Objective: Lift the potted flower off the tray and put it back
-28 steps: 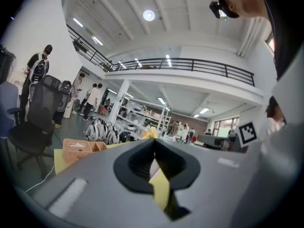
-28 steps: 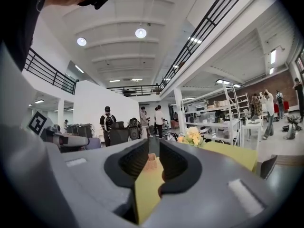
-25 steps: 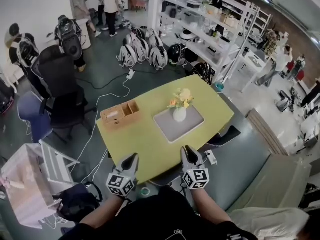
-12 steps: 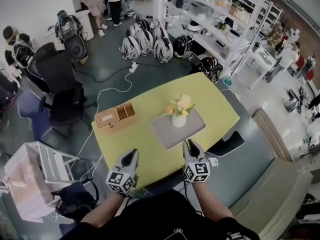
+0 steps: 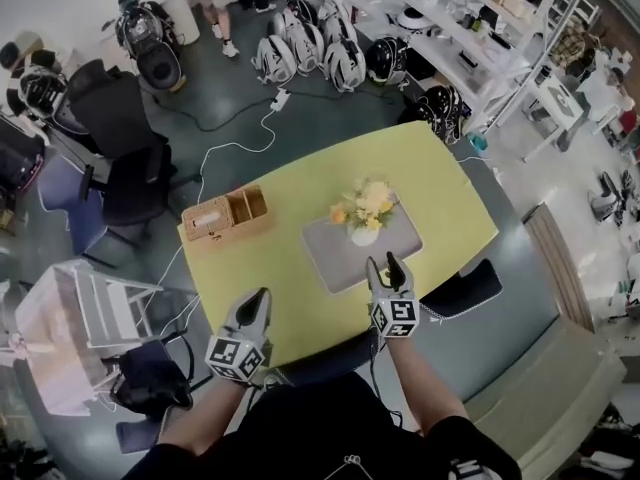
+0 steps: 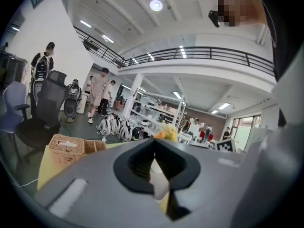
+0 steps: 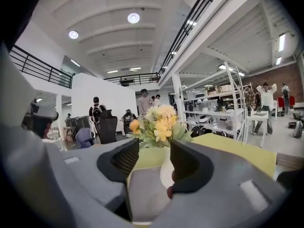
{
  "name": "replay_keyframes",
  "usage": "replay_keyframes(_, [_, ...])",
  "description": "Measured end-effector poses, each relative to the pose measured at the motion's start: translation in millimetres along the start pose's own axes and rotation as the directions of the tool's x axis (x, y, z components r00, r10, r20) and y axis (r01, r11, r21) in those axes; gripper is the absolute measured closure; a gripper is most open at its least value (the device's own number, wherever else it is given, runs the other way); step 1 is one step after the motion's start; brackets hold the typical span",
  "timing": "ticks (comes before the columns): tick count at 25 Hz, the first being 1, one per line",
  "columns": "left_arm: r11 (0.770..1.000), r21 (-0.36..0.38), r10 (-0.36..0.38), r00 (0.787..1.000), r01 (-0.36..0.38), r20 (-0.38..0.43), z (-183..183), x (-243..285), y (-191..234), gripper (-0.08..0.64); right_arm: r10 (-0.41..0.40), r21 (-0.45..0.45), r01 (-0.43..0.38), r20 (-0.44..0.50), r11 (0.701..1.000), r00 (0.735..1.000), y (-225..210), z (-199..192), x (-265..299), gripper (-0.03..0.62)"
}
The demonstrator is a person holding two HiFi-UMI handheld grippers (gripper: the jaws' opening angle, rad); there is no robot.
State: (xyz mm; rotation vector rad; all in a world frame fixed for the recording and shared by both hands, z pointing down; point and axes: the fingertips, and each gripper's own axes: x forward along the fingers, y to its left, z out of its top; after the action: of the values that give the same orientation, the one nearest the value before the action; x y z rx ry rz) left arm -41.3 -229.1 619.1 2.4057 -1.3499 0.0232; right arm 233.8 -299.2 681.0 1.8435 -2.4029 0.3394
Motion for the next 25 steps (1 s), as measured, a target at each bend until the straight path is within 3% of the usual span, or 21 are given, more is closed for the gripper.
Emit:
replay_keyframes(10, [0.991, -0.018, 0.128, 0.989, -0.130, -0.075, -45.8, 11.1, 24.2, 0.553, 0.015, -0.073, -0.018, -0.041, 0.997, 0.999, -51.4, -79.3, 100.2, 0.322])
replay_keyframes(17, [0.984, -0.028, 0.174, 0.980, -0.178, -0.099, -58.4, 16.0, 27.8, 0.554, 0.024, -0.111, -0.032, -0.068, 0.993, 0.997, -53.9, -90.0, 141.6, 0.282])
replay_keyframes(21, [0.982, -0.020, 0.183, 0.976, -0.186, -0.115, -62.5, 15.2, 29.4, 0.554, -0.012, -0.163, -0.001, -0.078, 0.987, 0.997, -53.4, -90.0, 156.4, 0.286])
replay_keyframes(23, [0.983, -0.001, 0.181, 0.976, -0.183, -0.119, -63.3, 14.4, 29.1, 0.553, -0.037, -0.158, 0.026, -0.070, 0.987, 0.997, -56.5, -88.6, 159.1, 0.359])
replay_keyframes(25, [0.984, 0.011, 0.178, 0.977, -0.178, -0.121, -63.6, 13.1, 29.5, 0.554, -0.050, -0.144, 0.041, -0.061, 0.989, 0.997, -57.5, -87.2, 159.7, 0.367])
